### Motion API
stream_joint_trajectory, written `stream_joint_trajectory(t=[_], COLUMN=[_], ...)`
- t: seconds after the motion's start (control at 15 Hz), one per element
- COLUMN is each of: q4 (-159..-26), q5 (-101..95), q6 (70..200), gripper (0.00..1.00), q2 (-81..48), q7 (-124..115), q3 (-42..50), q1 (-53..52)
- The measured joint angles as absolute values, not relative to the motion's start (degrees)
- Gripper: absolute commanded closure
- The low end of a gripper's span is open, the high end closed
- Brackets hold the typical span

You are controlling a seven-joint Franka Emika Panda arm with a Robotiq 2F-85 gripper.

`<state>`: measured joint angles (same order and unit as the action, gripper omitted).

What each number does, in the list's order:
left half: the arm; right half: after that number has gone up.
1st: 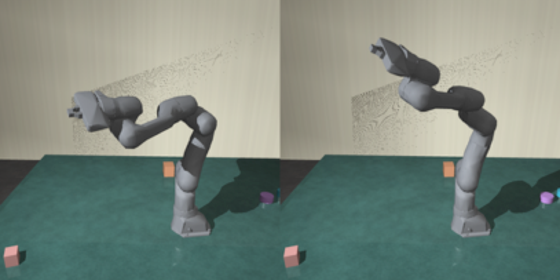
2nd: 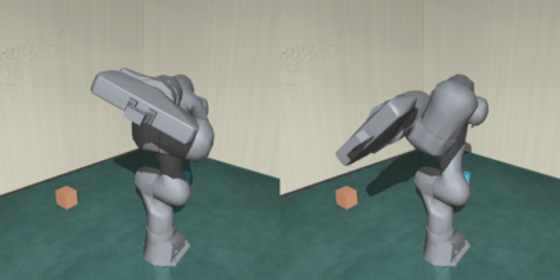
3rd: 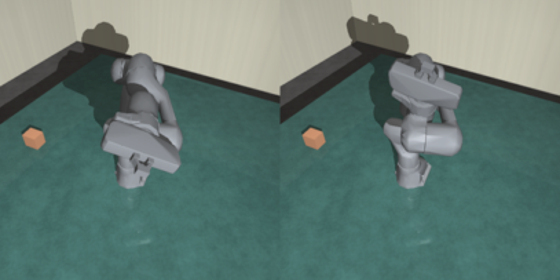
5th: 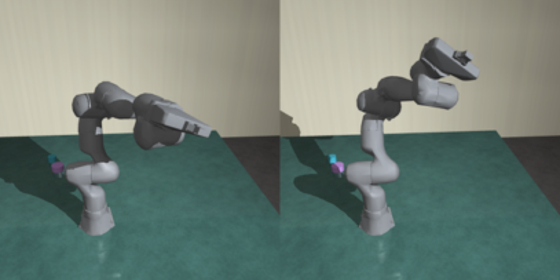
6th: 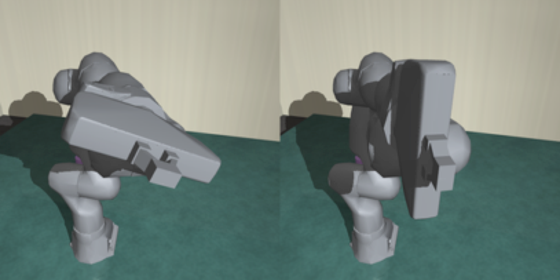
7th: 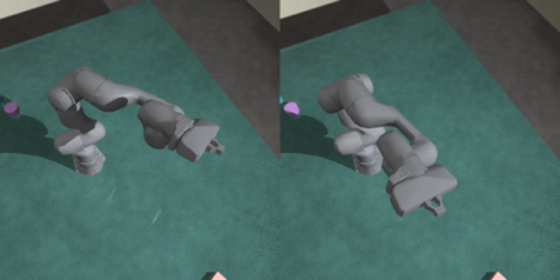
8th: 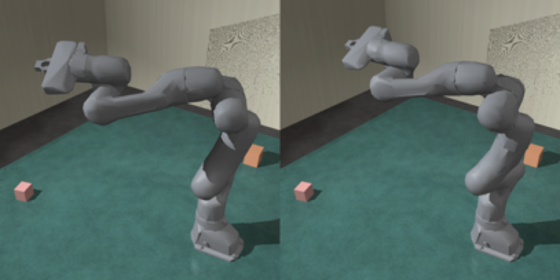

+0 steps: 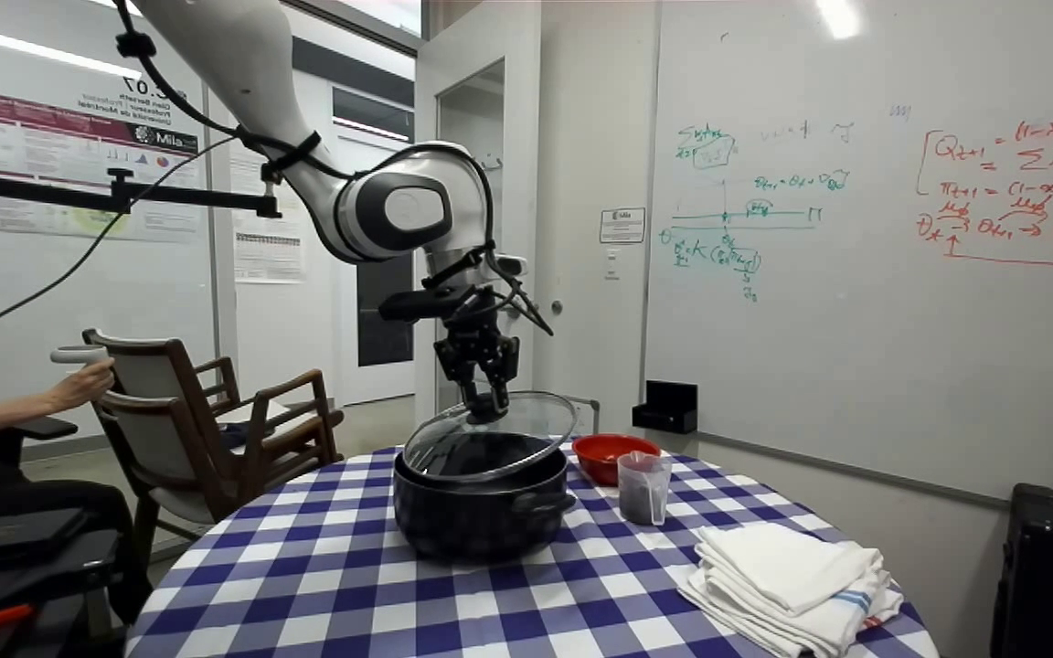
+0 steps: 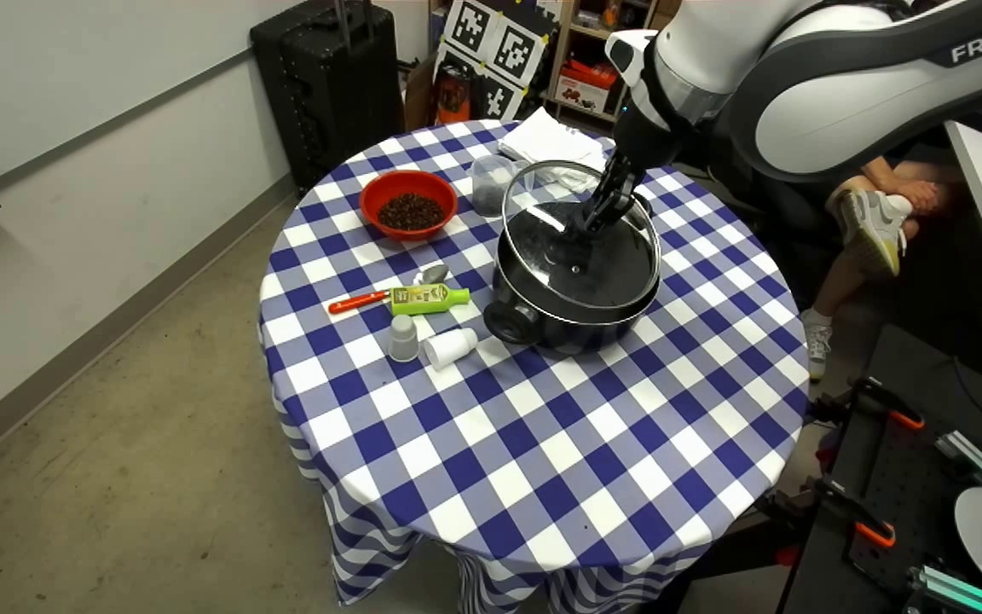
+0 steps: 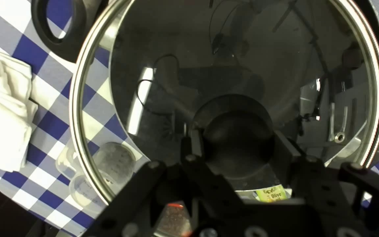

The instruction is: Put the glass lid on the black pot

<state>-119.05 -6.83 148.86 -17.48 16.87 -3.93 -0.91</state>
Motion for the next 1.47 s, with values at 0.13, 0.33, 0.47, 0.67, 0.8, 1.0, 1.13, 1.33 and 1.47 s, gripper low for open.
stream_joint_trajectory(t=[0.13,0.33,0.47,0.67,0.8,1.0,1.13,1.33,1.47], q4=[-119.0,-119.0,-118.9,-118.2,-117.8,-117.6,-117.5,-117.5,-117.5], q5=[-7.1,-7.9,-8.9,-11.3,-12.7,-14.0,-14.2,-14.2,-14.2], q6=[148.7,148.3,148.0,146.9,146.4,145.3,144.7,144.0,143.5], gripper=[0.74,0.74,0.74,0.74,0.74,0.74,0.74,0.74,0.74], q2=[-17.9,-18.3,-18.3,-18.3,-18.3,-18.3,-18.3,-18.3,-18.3], q7=[16.9,16.9,16.9,16.8,16.8,16.8,16.8,16.8,16.9], q3=[-3.9,-3.8,-3.8,-3.6,-3.6,-3.6,-3.7,-3.8,-4.1], q1=[-0.9,-0.9,-1.0,-1.2,-1.4,-1.9,-2.3,-2.7,-2.9])
